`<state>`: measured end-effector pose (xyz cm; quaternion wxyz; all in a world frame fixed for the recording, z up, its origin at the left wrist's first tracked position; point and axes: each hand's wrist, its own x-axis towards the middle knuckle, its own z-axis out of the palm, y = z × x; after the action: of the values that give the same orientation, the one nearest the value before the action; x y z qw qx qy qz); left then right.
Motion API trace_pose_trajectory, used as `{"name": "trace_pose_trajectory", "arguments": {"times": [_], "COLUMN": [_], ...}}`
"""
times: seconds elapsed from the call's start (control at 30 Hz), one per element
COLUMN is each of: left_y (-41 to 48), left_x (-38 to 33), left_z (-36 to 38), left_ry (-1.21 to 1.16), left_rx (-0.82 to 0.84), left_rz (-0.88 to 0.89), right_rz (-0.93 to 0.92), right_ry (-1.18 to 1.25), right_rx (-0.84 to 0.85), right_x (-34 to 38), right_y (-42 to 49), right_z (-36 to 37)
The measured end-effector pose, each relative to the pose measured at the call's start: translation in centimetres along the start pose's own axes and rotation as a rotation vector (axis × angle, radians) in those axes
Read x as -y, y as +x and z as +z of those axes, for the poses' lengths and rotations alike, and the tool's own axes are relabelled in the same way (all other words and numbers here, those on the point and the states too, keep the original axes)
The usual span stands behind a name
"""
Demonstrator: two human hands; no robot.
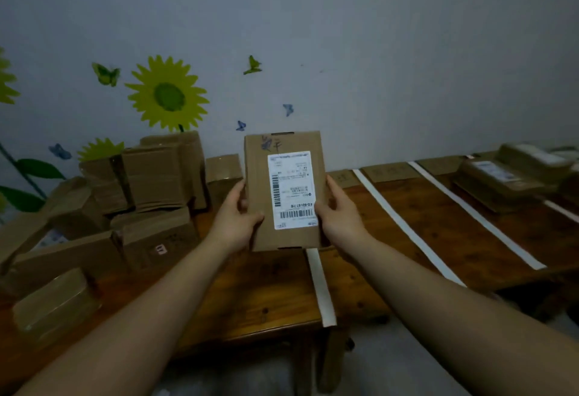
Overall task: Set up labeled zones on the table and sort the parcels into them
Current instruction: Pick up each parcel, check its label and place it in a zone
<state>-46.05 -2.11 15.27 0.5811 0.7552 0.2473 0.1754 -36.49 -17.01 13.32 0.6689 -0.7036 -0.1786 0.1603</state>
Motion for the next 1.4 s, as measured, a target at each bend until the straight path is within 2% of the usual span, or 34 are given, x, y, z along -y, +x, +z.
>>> {"name": "trace_pose_trajectory", "arguments": {"times": [0.27,0.4,0.47,0.53,0.7,0.83,1.0,1.2,1.4], "left_y": [-2.3,-2.1,-1.4,-0.6,2.3,5.6,12.4,18.6,22.2], "left_x": [-2.4,-2.8,-2.7,-2.3,-1.6,-1.2,-0.9,0.0,1.5], "left_z": [11.6,16.6,18.9,21.4,27.3,32.1,37.8,43.8,49.2], "left_ry": [-0.097,-0.103,-0.088,-0.063,0.025,0.238,0.507,0.637,0.686], "left_rx": [0.075,0.148,0.191,0.243,0.352,0.482,0.788,0.768,0.726], "left_rz": [0.089,0.07,-0.018,-0.111,-0.15,-0.007,0.093,0.125,0.137], "right_rz": [-0.123,-0.079,-0.051,-0.004,0.117,0.17,0.257,0.317,0.28], "right_ry": [-0.149,-0.311,-0.517,-0.62,-0.795,-0.879,-0.937,-1.039,-1.077], "right_rx": [-0.119,-0.139,-0.101,-0.028,0.062,0.037,0.044,0.131,0.266], "right_x": [-0.8,-2.0,-2.9,-4.0,-6.1,-7.4,-9.5,-12.1,-16.1], "right_y": [-2.3,-3.0,-3.5,-3.8,-2.9,0.8,8.6,17.2,23.8], "right_z": [-11.7,-16.5,-18.4,-20.4,-26.0,-29.7,-34.6,-39.5,-43.7]}}
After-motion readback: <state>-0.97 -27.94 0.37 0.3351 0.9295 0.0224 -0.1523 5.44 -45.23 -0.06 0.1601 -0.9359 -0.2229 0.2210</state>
